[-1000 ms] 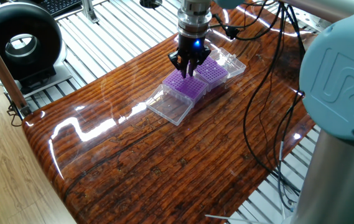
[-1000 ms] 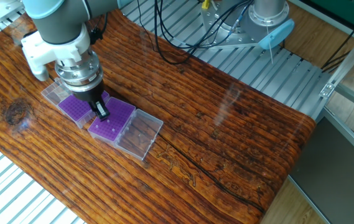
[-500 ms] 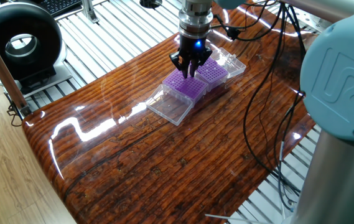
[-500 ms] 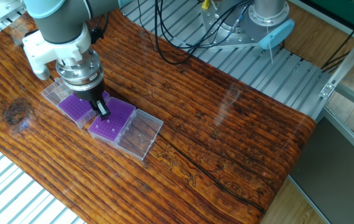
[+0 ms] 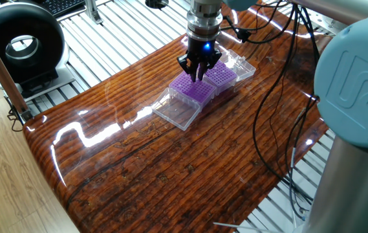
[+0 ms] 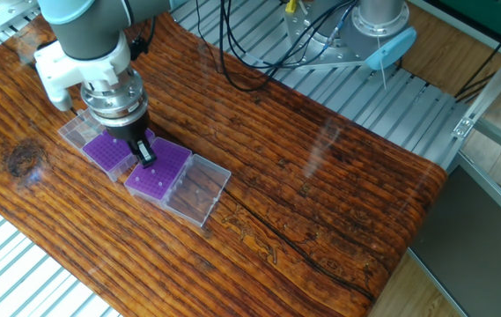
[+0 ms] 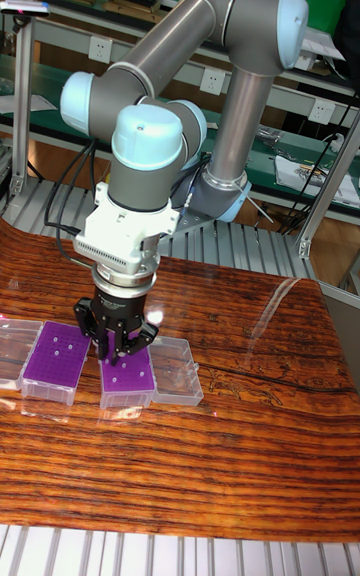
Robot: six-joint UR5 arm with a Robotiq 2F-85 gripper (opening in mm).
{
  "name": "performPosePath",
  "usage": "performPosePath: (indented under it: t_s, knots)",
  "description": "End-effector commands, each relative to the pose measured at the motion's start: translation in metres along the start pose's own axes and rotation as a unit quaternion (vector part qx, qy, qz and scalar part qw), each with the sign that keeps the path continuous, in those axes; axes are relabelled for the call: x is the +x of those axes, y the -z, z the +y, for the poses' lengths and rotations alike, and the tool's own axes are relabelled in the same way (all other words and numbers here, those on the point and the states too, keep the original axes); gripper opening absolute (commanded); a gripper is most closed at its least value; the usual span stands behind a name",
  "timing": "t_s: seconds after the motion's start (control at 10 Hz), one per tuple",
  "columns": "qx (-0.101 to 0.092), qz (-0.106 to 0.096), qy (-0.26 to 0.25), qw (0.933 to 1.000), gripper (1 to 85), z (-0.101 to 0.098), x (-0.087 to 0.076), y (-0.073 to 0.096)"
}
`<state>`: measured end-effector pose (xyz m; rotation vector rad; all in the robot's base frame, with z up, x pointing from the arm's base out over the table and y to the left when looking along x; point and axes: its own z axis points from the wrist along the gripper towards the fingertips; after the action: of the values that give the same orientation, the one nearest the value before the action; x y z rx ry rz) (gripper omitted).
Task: Transfer all small pipette tips from one holder to another
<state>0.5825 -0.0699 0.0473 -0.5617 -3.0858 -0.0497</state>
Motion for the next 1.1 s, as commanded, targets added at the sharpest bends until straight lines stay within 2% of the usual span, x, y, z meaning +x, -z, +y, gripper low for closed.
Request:
performPosePath:
  t_s: [0.0, 1.0]
  knots:
    - [-0.001, 0.0, -0.004, 1.0, 25.7, -0.0005, 0.0004, 0.0009]
    - [0.002, -0.002, -0.017, 0.9998, 26.7, 0.0014, -0.0013, -0.0017]
